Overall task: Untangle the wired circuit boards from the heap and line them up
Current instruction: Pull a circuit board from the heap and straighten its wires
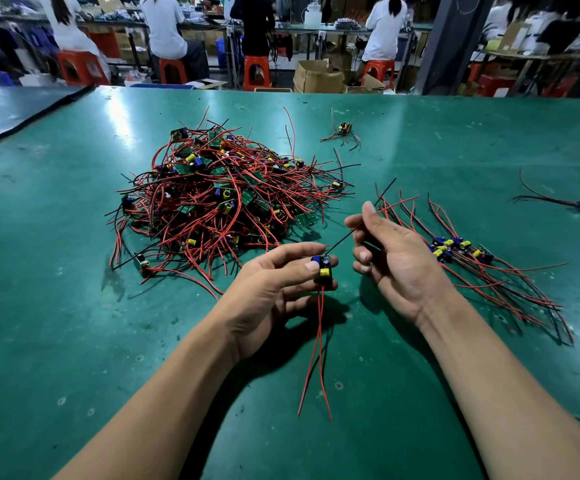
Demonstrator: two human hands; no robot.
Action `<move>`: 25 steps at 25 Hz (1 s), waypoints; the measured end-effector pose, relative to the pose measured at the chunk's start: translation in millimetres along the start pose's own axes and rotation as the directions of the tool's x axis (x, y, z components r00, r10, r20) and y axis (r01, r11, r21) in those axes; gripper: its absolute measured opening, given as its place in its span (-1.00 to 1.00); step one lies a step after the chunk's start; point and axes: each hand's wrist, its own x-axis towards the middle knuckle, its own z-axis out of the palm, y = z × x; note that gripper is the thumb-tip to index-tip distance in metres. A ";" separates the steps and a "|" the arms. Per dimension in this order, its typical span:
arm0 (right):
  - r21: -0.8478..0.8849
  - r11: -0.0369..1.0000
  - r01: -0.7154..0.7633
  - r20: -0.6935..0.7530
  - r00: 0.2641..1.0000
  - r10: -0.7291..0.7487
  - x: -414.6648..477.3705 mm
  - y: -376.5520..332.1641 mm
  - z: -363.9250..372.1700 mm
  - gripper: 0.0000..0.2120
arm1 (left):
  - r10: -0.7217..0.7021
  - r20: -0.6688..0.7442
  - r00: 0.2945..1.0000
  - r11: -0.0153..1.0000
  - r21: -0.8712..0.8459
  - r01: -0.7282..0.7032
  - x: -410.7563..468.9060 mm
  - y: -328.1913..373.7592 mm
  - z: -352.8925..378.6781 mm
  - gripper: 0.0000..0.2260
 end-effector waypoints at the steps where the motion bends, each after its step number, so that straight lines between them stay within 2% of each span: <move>1: -0.005 1.000 0.019 -0.034 0.999 -0.019 -0.1 0.6 1.4 -0.73 | 0.006 -0.001 1.000 1.000 -0.004 -0.006 0.2 -0.3 -0.4 -0.73; 5: 0.042 0.982 0.184 -0.313 0.936 -0.162 3.8 -5.4 -5.5 -0.67 | 0.041 -0.020 0.999 0.999 -0.019 -0.041 1.9 -1.6 -0.3 -0.73; 7: 0.044 0.977 0.209 -0.343 0.922 -0.182 3.7 -7.4 -6.0 -0.66 | 0.049 -0.027 0.998 0.998 -0.026 -0.049 1.8 -1.7 0.4 -0.72; 10: -0.013 0.979 0.203 -0.262 0.944 -0.199 -0.3 -4.6 3.9 -0.63 | 0.047 -0.053 0.997 0.998 -0.037 -0.049 1.8 -1.0 1.0 -0.72; 13: -0.198 0.947 0.252 -0.013 0.966 -0.259 -9.8 -4.5 13.2 -0.55 | 0.031 -0.104 0.994 0.998 -0.059 -0.037 4.3 -1.1 2.4 -0.69; 14: -0.343 0.897 0.280 0.113 0.960 -0.256 -14.2 -3.0 15.8 -0.55 | 0.024 -0.117 0.993 0.997 -0.076 -0.033 5.2 -1.6 2.7 -0.67; 16: -0.662 0.667 0.342 0.303 0.936 -0.179 -21.4 4.5 21.6 -0.56 | 0.006 -0.145 0.989 0.995 -0.098 -0.021 6.5 -2.2 2.7 -0.65; 17: -0.750 0.559 0.353 0.327 0.933 -0.150 -22.9 8.9 23.4 -0.55 | -0.007 -0.157 0.988 0.995 -0.095 -0.008 7.1 -2.2 2.0 -0.68; 18: -0.787 0.513 0.344 0.322 0.937 -0.136 -23.9 10.9 24.3 -0.55 | -0.019 -0.164 0.986 0.996 -0.091 0.004 7.6 -2.4 0.9 -0.72; 21: -0.785 0.542 0.301 0.280 0.952 -0.123 -22.9 10.9 19.8 -0.58 | -0.024 -0.165 0.986 0.995 -0.097 0.008 9.3 -3.8 -0.7 -0.80; 25: -0.758 0.577 0.302 0.314 0.946 -0.084 -24.0 12.0 18.6 -0.64 | -0.001 -0.198 0.980 0.998 -0.064 -0.012 9.2 -3.3 0.8 -0.79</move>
